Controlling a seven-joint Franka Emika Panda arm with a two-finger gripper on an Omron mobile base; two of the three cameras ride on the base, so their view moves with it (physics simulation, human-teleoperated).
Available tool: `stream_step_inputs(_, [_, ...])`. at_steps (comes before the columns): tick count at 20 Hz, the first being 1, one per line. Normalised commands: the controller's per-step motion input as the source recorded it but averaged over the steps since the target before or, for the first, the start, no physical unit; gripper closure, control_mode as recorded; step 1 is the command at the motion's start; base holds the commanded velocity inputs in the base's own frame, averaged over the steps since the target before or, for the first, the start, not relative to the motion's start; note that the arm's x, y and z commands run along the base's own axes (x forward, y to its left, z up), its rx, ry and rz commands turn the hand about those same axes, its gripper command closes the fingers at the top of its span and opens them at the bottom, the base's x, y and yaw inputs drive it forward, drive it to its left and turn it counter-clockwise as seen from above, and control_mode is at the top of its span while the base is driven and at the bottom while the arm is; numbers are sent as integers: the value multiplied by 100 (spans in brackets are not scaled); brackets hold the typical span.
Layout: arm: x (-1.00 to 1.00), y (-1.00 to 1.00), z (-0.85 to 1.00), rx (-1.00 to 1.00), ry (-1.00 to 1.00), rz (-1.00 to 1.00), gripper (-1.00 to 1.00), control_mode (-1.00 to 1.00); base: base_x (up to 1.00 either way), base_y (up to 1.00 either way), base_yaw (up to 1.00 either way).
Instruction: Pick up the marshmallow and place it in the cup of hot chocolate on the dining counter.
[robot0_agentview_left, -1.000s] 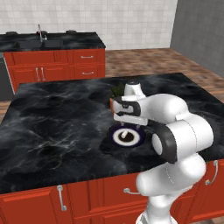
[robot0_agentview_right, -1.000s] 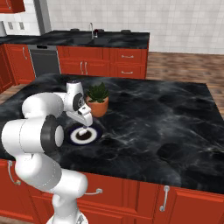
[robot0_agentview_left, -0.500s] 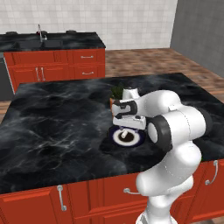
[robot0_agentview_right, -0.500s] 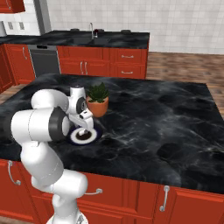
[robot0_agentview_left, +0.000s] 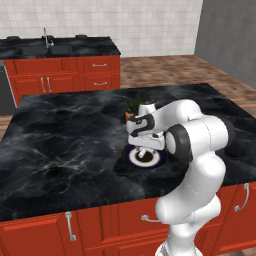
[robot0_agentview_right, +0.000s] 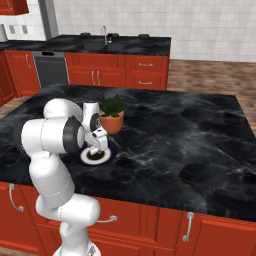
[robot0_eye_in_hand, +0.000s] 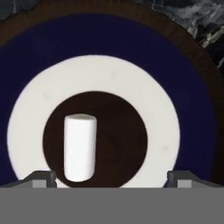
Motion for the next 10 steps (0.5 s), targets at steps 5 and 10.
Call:
stream_step_inputs(5, [3, 5, -16, 0, 3, -3, -100, -100, 0, 0, 0])
stream_step_inputs(10, [12, 12, -17, 0, 3, -4, -100, -100, 0, 0, 0])
